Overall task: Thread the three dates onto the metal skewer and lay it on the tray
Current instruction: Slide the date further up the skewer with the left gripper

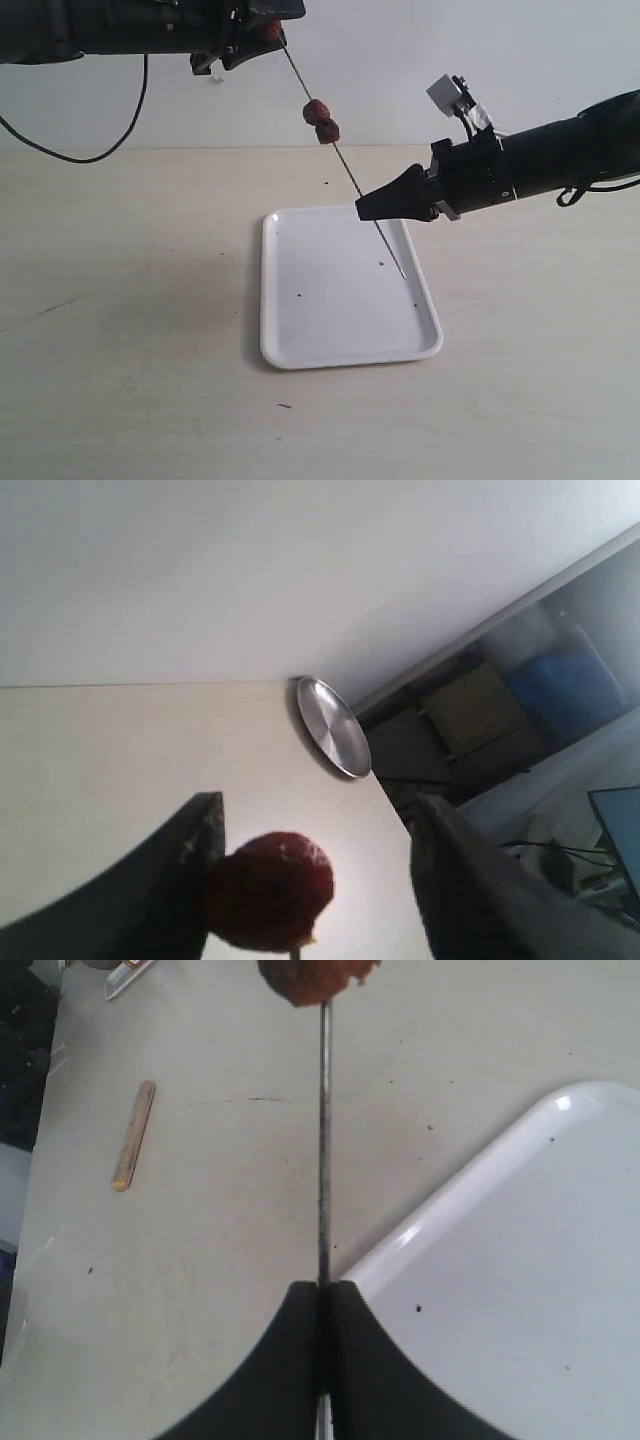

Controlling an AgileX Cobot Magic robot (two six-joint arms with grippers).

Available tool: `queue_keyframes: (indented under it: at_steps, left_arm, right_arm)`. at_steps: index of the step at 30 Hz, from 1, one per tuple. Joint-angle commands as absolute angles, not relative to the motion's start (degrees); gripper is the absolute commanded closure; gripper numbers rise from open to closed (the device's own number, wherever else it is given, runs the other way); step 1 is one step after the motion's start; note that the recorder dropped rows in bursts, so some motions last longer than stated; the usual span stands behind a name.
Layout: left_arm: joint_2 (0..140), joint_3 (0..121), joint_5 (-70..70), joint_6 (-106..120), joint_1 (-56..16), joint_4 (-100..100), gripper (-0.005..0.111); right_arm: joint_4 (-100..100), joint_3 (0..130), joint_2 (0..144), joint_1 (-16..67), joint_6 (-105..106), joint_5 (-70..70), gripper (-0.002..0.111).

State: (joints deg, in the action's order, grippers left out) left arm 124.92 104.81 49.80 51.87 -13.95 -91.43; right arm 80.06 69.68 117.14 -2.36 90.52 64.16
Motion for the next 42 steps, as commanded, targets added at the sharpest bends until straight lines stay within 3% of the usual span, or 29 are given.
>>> queue_keyframes:
  at_steps: [1, 5, 7, 42]
  left_arm:
    - [124.7, 104.6, 49.6, 50.9, -13.9, -91.0, 0.058]
    - [124.7, 104.6, 49.6, 50.7, -13.9, -90.3, 0.074]
    - [124.7, 104.6, 49.6, 50.7, -13.9, -90.1, 0.077]
    - [124.7, 104.6, 50.7, 50.6, -17.3, -85.4, 0.076]
  right_arm:
    - [81.5, 69.6, 116.8, -2.5, 90.8, 64.0, 0.108]
    - [81.5, 69.6, 116.8, -2.5, 90.8, 64.7, 0.108]
    - [81.5, 69.6, 116.8, -2.5, 90.8, 64.8, 0.108]
    - [84.0, 69.7, 116.8, -2.3, 90.8, 65.2, 0.108]
